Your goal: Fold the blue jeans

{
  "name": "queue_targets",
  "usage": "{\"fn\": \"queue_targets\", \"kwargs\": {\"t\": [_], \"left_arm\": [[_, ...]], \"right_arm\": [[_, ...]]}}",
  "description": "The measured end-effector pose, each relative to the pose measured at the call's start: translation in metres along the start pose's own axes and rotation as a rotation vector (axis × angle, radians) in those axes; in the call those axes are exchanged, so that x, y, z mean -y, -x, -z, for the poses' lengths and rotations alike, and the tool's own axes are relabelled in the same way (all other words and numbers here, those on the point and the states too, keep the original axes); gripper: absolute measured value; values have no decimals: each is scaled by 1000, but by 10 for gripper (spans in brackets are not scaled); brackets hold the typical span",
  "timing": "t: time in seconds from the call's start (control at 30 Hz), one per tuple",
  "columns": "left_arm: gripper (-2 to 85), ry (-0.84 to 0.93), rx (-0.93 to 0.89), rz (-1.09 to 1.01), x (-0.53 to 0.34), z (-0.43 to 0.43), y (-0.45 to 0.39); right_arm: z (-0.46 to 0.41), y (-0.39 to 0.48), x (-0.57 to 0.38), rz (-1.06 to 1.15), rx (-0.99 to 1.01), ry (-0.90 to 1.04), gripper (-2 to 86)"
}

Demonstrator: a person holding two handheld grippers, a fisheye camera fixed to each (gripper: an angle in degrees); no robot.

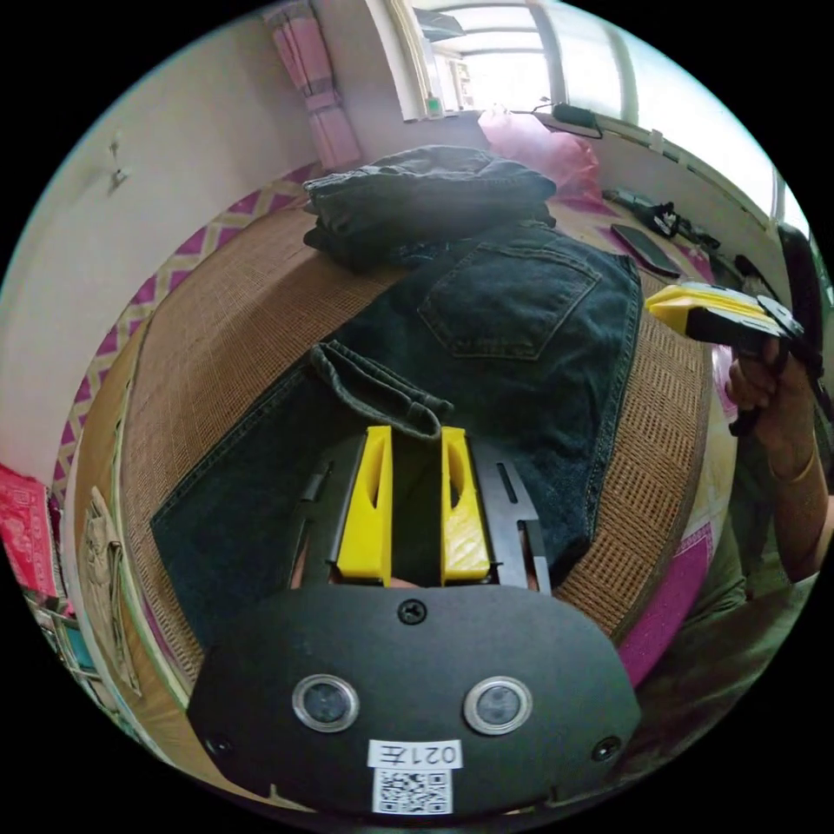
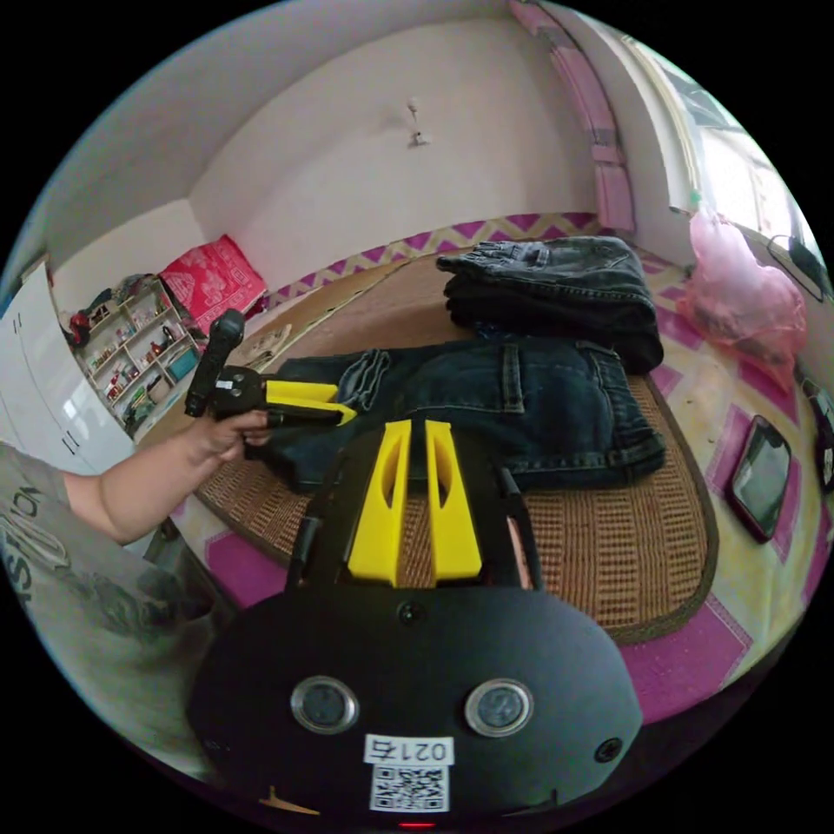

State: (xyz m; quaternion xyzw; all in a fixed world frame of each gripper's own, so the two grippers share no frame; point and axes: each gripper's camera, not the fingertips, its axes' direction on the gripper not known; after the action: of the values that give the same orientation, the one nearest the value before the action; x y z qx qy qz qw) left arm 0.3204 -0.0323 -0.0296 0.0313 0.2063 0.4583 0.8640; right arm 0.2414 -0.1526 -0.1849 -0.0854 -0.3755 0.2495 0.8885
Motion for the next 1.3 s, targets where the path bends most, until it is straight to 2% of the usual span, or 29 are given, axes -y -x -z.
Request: {"fn": "queue_targets", "kwargs": {"t": [0.23,0.43,0.53,0.63,0.8,0.97,1.1,1.2,1.27,1.3], "left_arm": [[98,-50,-194,98,-22,5,53],[83,-3,-34,33,-32,11,68],[55,-67,-59,77,-51,25,95],[45,-210,-162,198,-80,58,143],[41,-459,-104,388,-175,170,257],[40,-556,72,639,-317,266,381],[40,-492,156,902,-446,285,480],[41,-328,42,1022,-511,242,533],[41,-281,-26,1066,-537,220,551],[41,-315,-100,1111,-550,219,562]], "right_arm": [[-2,6,-25,-39,6,-2,17],[-7,20,-39,-28,-71,34,14],[-11,33,-45,-10,-149,33,9],[-15,47,-49,27,-225,35,-2],[-22,62,-47,36,-234,54,-6],[-23,62,-42,-2,-104,64,-6],[-22,68,-38,-30,-17,53,-5],[-28,81,-33,0,-24,74,-5],[-31,89,-30,18,-6,91,-5],[-31,94,-29,27,5,91,-5]]}}
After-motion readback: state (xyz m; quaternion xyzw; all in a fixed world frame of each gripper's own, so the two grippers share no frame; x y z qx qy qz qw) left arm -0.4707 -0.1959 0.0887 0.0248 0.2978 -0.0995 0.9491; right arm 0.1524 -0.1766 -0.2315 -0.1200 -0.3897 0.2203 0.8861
